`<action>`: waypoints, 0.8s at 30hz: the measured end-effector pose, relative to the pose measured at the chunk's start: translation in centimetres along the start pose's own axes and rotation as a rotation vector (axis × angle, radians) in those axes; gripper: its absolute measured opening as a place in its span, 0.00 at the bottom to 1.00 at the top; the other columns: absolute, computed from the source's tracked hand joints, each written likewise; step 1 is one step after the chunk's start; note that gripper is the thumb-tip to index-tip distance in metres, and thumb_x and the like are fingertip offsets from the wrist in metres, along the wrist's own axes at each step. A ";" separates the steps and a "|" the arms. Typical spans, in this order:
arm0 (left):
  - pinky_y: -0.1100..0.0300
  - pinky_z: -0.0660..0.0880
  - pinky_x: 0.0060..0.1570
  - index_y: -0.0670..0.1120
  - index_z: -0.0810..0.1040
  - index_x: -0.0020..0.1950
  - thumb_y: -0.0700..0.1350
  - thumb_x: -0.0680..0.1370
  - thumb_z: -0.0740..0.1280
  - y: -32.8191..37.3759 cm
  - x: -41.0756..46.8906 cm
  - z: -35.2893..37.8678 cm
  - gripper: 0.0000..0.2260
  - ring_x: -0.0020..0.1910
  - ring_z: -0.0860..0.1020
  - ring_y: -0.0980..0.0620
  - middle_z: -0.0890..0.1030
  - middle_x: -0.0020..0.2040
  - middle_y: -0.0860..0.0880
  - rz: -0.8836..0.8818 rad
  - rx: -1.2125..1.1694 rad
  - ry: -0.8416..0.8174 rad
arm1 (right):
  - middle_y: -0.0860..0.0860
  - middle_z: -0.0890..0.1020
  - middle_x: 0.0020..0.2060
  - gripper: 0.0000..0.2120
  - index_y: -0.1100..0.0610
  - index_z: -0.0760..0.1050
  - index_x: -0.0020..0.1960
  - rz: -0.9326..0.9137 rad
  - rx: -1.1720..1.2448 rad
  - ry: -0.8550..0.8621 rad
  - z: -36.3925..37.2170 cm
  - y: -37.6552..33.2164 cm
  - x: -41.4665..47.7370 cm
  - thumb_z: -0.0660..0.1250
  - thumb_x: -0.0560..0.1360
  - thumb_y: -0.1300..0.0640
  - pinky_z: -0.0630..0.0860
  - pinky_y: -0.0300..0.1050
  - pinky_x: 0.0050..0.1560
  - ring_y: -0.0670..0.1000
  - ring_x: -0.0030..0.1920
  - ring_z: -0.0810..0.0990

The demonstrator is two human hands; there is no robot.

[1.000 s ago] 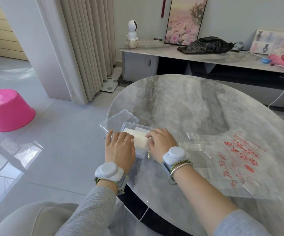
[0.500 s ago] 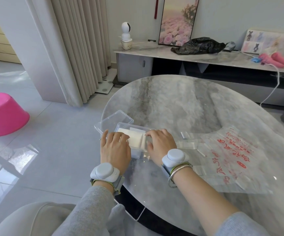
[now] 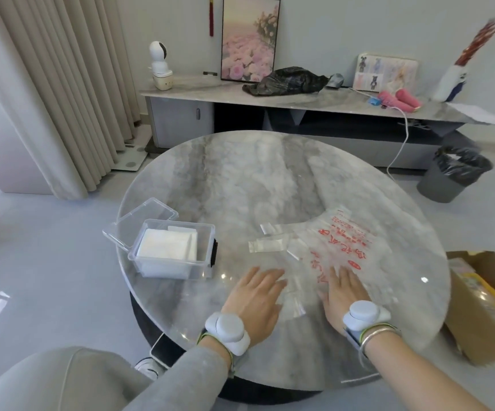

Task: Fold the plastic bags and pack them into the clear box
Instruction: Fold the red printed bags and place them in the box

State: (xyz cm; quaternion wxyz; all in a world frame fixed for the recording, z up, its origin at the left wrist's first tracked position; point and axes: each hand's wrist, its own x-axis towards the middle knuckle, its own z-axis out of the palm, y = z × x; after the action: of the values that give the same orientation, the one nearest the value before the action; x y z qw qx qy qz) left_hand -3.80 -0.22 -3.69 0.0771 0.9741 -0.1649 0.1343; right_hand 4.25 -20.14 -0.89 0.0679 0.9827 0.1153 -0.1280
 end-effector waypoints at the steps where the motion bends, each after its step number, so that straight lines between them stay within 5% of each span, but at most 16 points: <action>1: 0.50 0.66 0.71 0.47 0.74 0.68 0.53 0.77 0.54 1.1 0.0 0.8 0.23 0.68 0.73 0.48 0.73 0.70 0.48 0.035 -0.002 -0.088 | 0.60 0.48 0.77 0.29 0.60 0.41 0.78 0.049 -0.010 -0.021 0.5 0.9 0.1 0.47 0.82 0.49 0.48 0.50 0.76 0.59 0.77 0.47; 5: 0.45 0.48 0.76 0.47 0.56 0.80 0.57 0.82 0.42 2.3 -0.3 3.9 0.28 0.78 0.54 0.51 0.55 0.79 0.49 0.158 0.060 -0.297 | 0.58 0.47 0.78 0.30 0.61 0.41 0.78 0.047 -0.054 -0.056 2.0 3.3 -0.2 0.45 0.82 0.48 0.45 0.51 0.76 0.56 0.77 0.44; 12: 0.48 0.58 0.67 0.47 0.73 0.72 0.57 0.79 0.54 1.1 -0.5 4.8 0.25 0.71 0.70 0.51 0.72 0.72 0.48 0.178 0.100 -0.190 | 0.54 0.53 0.77 0.33 0.60 0.40 0.78 -0.165 -0.024 -0.017 1.8 0.9 -4.4 0.52 0.80 0.54 0.47 0.49 0.76 0.51 0.77 0.49; 16: 0.48 0.63 0.69 0.48 0.79 0.63 0.52 0.77 0.56 -0.2 -0.7 3.9 0.20 0.66 0.75 0.49 0.78 0.65 0.50 0.074 0.092 -0.090 | 0.49 0.66 0.72 0.26 0.54 0.54 0.77 -0.359 0.130 0.131 0.5 -0.6 -6.0 0.54 0.80 0.54 0.57 0.43 0.72 0.51 0.73 0.61; 22: 0.51 0.67 0.68 0.50 0.79 0.56 0.49 0.72 0.58 -0.9 -0.8 3.2 0.16 0.61 0.78 0.48 0.80 0.58 0.51 0.014 0.070 -0.014 | 0.52 0.48 0.78 0.32 0.56 0.44 0.79 -0.311 0.097 0.142 1.3 0.8 -3.6 0.55 0.79 0.55 0.45 0.45 0.76 0.52 0.78 0.46; 24: 0.51 0.70 0.67 0.49 0.78 0.59 0.50 0.73 0.58 -0.5 -0.8 2.9 0.18 0.62 0.77 0.49 0.80 0.60 0.51 0.031 0.030 -0.026 | 0.51 0.58 0.76 0.32 0.58 0.52 0.78 -0.314 0.091 0.144 2.3 1.3 -3.2 0.61 0.77 0.57 0.52 0.44 0.75 0.49 0.76 0.56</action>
State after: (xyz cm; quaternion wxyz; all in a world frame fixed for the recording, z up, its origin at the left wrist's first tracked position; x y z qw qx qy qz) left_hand -3.71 -0.07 -6.70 0.0581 0.9741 -0.1789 0.1252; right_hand 1.01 -22.43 -2.07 -0.0061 0.9613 0.2659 -0.0715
